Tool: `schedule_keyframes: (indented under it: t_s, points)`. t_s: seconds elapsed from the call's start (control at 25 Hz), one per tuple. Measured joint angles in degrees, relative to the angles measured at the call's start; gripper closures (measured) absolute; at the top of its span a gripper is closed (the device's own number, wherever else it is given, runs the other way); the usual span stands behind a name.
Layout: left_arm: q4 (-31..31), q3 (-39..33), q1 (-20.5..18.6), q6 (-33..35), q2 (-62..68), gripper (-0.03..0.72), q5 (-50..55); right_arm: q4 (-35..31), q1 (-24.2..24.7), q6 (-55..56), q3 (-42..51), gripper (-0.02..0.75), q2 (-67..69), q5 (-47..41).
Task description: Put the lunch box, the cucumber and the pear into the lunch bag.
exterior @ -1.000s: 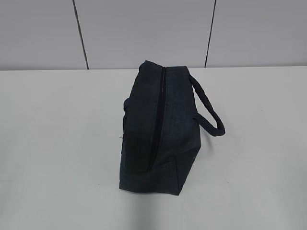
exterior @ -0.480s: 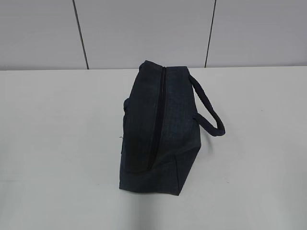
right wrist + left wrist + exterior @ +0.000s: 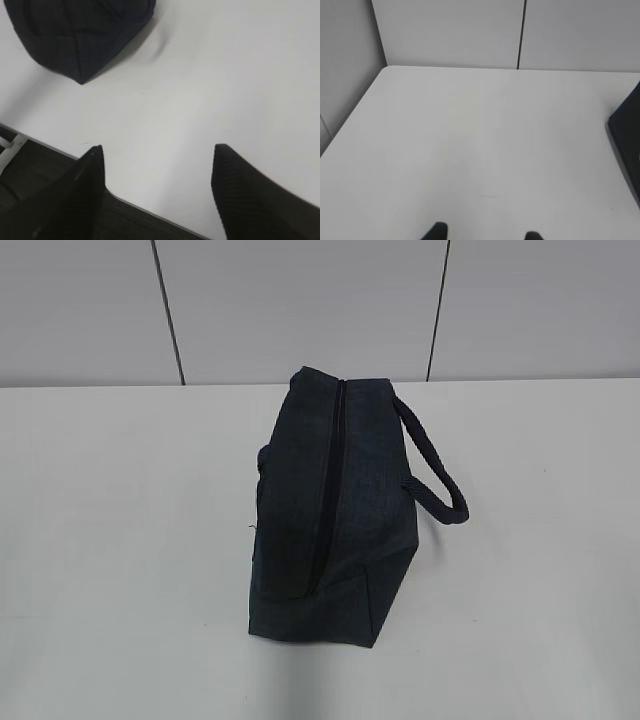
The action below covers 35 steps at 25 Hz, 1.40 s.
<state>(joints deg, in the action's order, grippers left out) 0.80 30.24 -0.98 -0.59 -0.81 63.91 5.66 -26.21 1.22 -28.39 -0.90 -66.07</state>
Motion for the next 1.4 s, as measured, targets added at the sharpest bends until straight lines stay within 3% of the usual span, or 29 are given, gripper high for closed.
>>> schedule_keyframes:
  t_s: [0.32, 0.52, 1.4]
  points:
    - [-0.07, 0.0, -2.23, 0.0, 0.0, 0.419, 0.0, 0.0, 13.51, 0.0, 0.0, 0.223, 0.0, 0.0]
    - [-0.07, 0.0, -2.23, 0.0, 0.0, 0.419, 0.0, 0.0, 18.08, 0.0, 0.0, 0.223, 0.0, 0.0]
    - [-0.07, 0.0, -2.23, 0.0, 0.0, 0.436, 0.0, 0.0, 19.02, 0.0, 0.0, 0.223, 0.0, 0.0]
